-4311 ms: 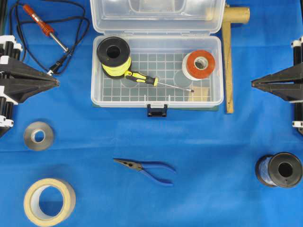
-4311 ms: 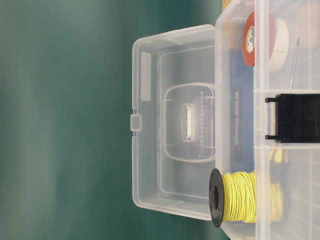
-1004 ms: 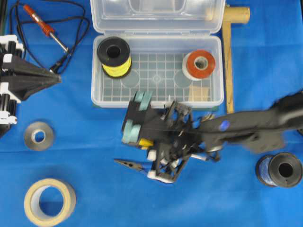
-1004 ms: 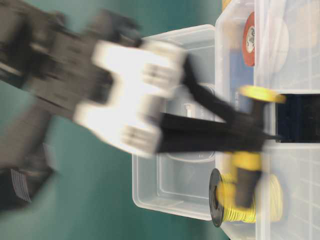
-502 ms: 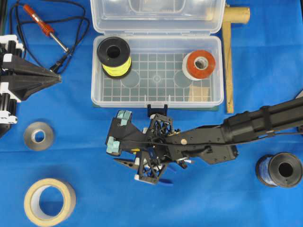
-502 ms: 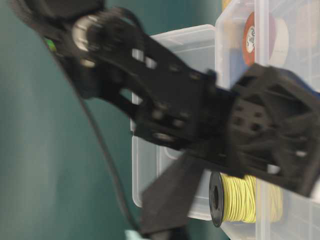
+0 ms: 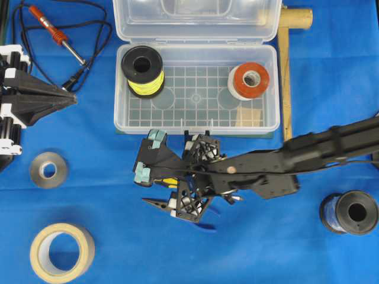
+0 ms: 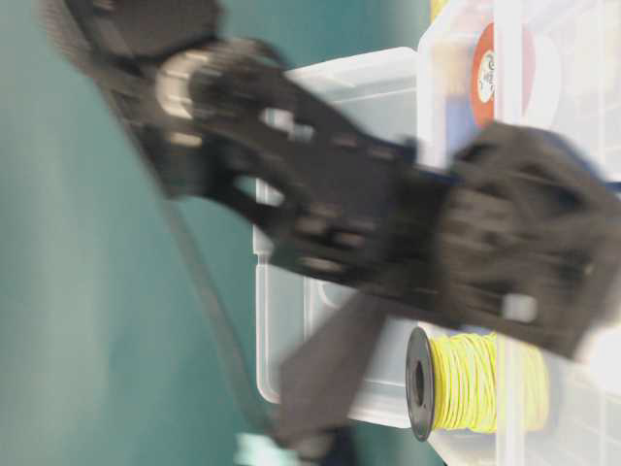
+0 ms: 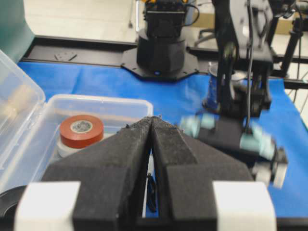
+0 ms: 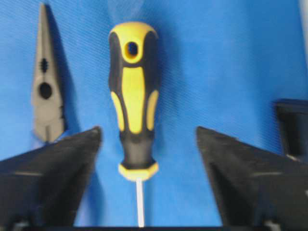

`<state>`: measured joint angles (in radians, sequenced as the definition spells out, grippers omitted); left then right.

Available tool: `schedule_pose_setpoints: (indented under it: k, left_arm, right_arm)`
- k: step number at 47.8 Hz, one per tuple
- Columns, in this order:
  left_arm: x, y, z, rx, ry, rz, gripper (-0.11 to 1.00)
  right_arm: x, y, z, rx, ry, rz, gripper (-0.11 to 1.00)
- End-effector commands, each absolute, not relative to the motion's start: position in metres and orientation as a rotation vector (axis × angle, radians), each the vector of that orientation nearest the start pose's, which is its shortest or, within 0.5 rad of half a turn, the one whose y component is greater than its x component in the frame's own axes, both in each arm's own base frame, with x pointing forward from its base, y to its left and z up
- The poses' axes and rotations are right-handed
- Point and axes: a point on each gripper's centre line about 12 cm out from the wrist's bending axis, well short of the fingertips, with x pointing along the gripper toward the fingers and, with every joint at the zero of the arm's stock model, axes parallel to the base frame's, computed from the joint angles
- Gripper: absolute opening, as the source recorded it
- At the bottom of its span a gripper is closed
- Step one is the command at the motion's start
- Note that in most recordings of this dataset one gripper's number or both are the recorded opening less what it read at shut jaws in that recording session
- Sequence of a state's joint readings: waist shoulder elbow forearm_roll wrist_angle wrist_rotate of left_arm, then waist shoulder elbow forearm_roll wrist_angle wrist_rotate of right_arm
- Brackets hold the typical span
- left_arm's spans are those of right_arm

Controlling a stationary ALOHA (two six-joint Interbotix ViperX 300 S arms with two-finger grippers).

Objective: Pick the screwdriver from the toolbox among several items.

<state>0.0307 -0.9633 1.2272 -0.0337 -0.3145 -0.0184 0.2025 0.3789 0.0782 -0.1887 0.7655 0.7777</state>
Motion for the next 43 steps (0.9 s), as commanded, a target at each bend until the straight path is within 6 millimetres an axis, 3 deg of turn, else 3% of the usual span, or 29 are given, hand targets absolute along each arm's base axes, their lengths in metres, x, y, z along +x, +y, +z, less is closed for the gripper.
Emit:
schedule_pose_setpoints:
  k: [1, 7, 18, 32, 43]
  left_arm:
    - [0.196, 0.008, 0.279, -0.051, -0.062, 0.043, 0.0]
    - [0.196, 0.008, 0.279, -0.051, -0.062, 0.043, 0.0]
    - [0.196, 0.008, 0.279, -0.051, -0.062, 0.043, 0.0]
    - [0.196, 0.008, 0.28, -0.054, -0.07, 0.044, 0.0]
    - [0.196, 0.008, 0.28, -0.052, -0.075, 0.044, 0.0]
  right_arm:
    - [0.462, 0.082, 0.202, 0.352, 1.06, -0.287, 0.83]
    - [0.44, 0.085, 0.25, 0.308, 0.991, -0.267, 0.76]
    - [0.376, 0.083, 0.299, 0.2, 0.884, -0.231, 0.77]
    - [0.277, 0.06, 0.296, 0.182, 0.754, -0.189, 0.77]
    - [0.214, 0.037, 0.272, 0.195, 0.628, -0.139, 0.77]
